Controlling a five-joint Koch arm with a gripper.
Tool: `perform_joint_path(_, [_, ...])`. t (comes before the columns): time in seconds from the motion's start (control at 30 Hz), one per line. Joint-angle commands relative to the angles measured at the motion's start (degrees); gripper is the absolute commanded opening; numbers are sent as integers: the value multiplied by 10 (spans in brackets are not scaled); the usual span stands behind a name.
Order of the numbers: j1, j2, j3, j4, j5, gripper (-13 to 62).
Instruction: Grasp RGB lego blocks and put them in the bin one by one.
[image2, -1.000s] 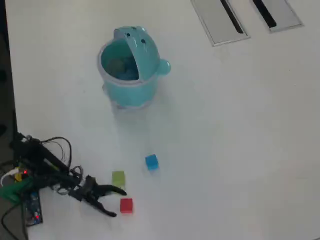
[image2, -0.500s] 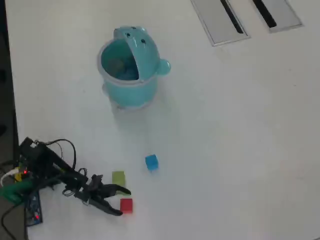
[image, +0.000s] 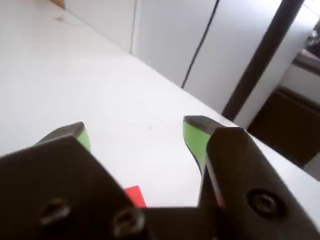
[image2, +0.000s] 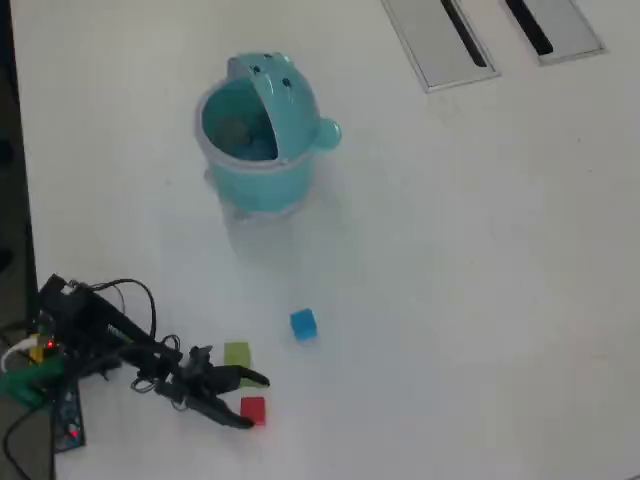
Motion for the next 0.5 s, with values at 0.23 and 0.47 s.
perform_joint_path(0.23, [21,28,33,56,-155,340])
perform_joint_path(0.47, [-7,30,69,47,-155,338])
